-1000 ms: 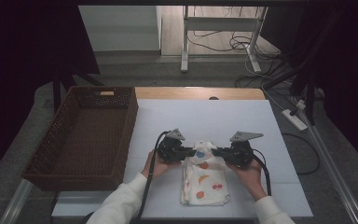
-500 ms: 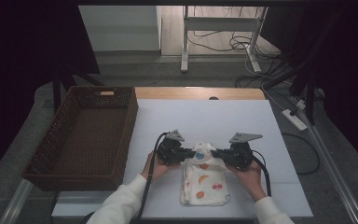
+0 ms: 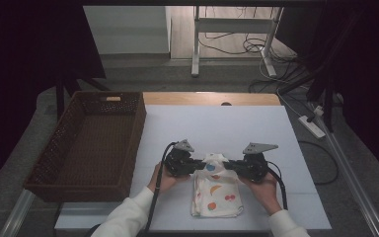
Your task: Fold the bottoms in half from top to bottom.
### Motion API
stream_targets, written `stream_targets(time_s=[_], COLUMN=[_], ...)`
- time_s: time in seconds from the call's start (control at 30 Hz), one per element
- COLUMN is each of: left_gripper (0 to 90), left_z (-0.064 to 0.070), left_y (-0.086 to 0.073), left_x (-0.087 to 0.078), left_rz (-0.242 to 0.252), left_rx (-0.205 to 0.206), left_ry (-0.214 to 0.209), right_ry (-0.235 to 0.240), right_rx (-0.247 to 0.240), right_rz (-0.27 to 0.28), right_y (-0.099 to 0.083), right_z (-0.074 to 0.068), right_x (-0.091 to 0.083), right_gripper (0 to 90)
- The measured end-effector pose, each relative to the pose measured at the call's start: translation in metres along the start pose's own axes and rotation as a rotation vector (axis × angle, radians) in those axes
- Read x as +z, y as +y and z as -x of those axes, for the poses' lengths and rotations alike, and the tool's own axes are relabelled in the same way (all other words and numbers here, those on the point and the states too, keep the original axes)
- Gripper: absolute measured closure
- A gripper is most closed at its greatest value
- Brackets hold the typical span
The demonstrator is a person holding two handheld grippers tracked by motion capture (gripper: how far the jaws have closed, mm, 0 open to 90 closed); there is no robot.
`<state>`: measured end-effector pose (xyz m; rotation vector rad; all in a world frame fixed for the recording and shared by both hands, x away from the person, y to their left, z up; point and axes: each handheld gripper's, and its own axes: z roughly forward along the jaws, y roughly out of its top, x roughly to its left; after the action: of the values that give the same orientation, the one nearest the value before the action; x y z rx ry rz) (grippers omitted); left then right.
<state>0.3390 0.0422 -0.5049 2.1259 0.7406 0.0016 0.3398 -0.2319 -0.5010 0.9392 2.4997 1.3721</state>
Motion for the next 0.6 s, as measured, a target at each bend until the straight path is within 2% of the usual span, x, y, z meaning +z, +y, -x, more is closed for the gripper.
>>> stream_targets(time_s=[0.6], left_gripper=[83.1], left_z=[0.0088], left_y=[-0.0042], left_x=[-0.0004], left_rz=[-0.013], left_rx=[0.015], left_ry=[-0.016], right_ry=[0.003], right_rx=[-0.002], right_rz=[-0.017], right_y=[-0.0066], right_z=[-0.0056], right_x=[-0.0044], right_gripper=[86.2])
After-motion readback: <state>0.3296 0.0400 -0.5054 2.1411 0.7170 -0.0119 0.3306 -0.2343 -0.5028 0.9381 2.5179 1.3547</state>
